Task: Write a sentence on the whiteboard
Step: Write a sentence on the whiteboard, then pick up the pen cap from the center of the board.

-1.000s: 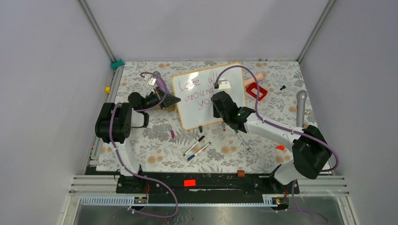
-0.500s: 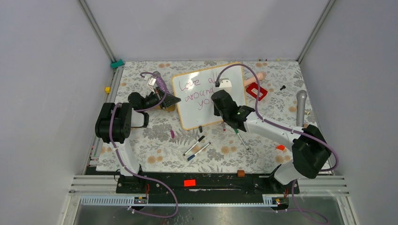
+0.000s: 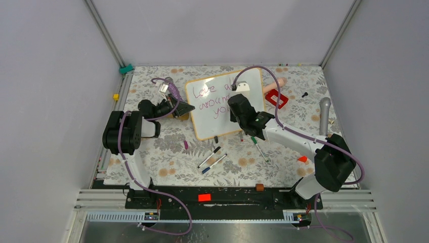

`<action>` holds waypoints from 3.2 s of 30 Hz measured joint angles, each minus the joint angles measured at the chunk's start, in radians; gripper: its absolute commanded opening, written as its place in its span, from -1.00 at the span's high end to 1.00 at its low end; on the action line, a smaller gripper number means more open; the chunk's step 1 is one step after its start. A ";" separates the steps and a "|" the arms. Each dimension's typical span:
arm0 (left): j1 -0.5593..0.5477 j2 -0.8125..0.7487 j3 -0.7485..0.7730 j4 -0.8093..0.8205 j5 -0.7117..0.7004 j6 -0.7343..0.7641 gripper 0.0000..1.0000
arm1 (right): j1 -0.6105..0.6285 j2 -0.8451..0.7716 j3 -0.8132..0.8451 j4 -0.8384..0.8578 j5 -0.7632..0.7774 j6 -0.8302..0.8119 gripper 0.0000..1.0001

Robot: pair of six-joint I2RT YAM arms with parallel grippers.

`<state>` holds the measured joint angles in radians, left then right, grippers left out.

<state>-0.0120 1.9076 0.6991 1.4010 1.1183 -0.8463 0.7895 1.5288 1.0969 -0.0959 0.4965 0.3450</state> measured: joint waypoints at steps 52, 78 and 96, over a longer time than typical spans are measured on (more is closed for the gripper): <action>0.000 0.000 0.000 -0.001 0.000 0.000 1.00 | -0.004 0.000 -0.004 -0.065 -0.026 0.031 1.00; 0.008 -0.046 -0.054 0.008 -0.018 0.035 0.04 | -0.005 -0.358 -0.346 0.265 -0.019 -0.030 1.00; 0.085 -0.667 -0.351 -0.335 -0.451 0.165 -0.98 | -0.006 -0.485 -0.480 0.347 -0.019 -0.021 1.00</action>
<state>0.0731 1.2404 0.3477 1.0664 0.6674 -0.6815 0.7830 1.0435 0.6170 0.2512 0.4770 0.3244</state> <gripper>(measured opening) 0.989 0.174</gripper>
